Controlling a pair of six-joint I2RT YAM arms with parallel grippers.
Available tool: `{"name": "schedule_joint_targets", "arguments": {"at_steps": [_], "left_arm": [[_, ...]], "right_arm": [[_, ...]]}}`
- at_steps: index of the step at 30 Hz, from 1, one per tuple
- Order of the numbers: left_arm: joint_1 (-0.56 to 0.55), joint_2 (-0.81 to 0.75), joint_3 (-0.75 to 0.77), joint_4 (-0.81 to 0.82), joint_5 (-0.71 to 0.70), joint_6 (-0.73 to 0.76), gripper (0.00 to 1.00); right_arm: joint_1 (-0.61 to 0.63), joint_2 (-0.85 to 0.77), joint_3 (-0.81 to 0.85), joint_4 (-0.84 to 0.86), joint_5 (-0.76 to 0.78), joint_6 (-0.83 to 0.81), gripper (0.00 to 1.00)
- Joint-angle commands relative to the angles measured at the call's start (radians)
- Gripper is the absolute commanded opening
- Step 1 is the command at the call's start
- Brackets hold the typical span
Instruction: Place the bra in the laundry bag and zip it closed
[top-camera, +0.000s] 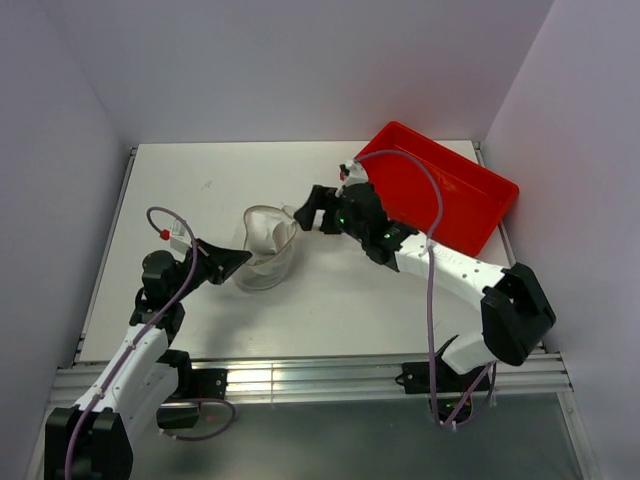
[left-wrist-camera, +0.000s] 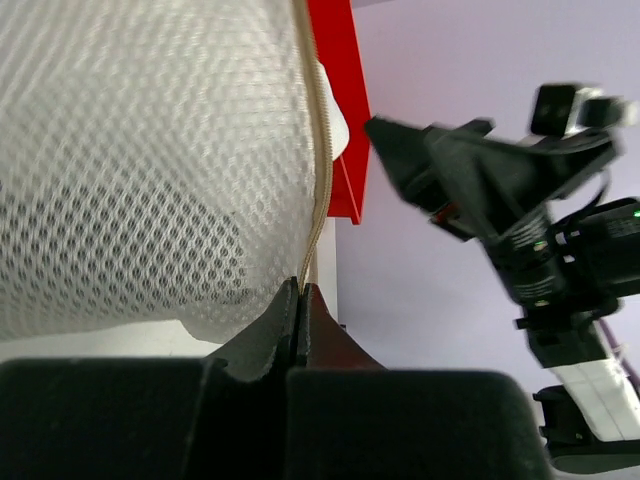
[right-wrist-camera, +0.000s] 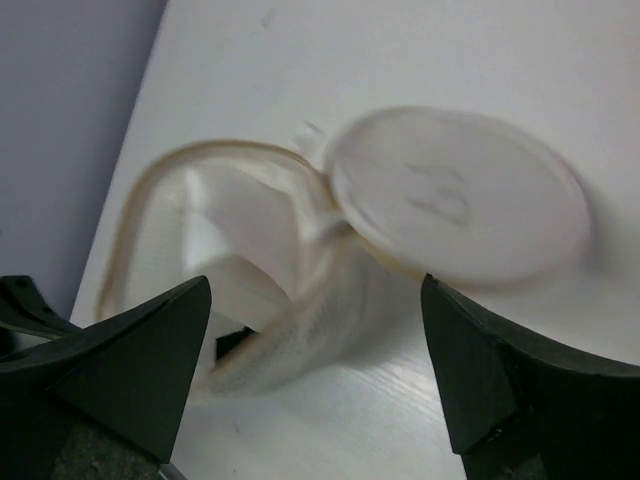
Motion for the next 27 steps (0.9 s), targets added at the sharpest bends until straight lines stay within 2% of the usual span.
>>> {"name": "schedule_joint_targets", "arguments": {"at_steps": [1, 2, 4, 5, 8, 10, 16, 20, 27], "left_arm": [[0.011, 0.003, -0.005, 0.083, 0.031, 0.019, 0.0], [0.011, 0.0, -0.001, 0.083, 0.034, 0.022, 0.0], [0.011, -0.003, 0.004, 0.069, 0.034, 0.038, 0.0], [0.011, -0.006, 0.008, 0.064, 0.034, 0.044, 0.0], [0.012, -0.023, 0.019, 0.032, 0.031, 0.07, 0.0], [0.012, -0.037, 0.022, -0.001, 0.031, 0.09, 0.0], [0.012, -0.069, 0.019, -0.048, 0.023, 0.116, 0.0], [0.012, -0.051, 0.018, -0.035, 0.041, 0.118, 0.0], [0.012, -0.059, 0.031, -0.071, 0.035, 0.139, 0.0]], "right_arm": [[-0.053, -0.079, -0.17, 0.081, -0.054, 0.076, 0.92], [-0.107, -0.093, -0.264, 0.13, -0.015, 0.156, 0.87], [-0.166, -0.134, -0.381, 0.219, 0.007, 0.257, 0.85], [-0.2, -0.143, -0.484, 0.324, 0.042, 0.347, 0.85], [-0.228, -0.122, -0.551, 0.449, 0.02, 0.443, 0.93], [-0.235, -0.068, -0.534, 0.463, 0.006, 0.481, 0.95], [-0.218, 0.111, -0.494, 0.696, 0.061, 0.736, 0.96], [-0.186, 0.243, -0.388, 0.684, 0.116, 0.816, 0.95], [-0.171, 0.422, -0.227, 0.657, 0.15, 0.951, 0.76]]}}
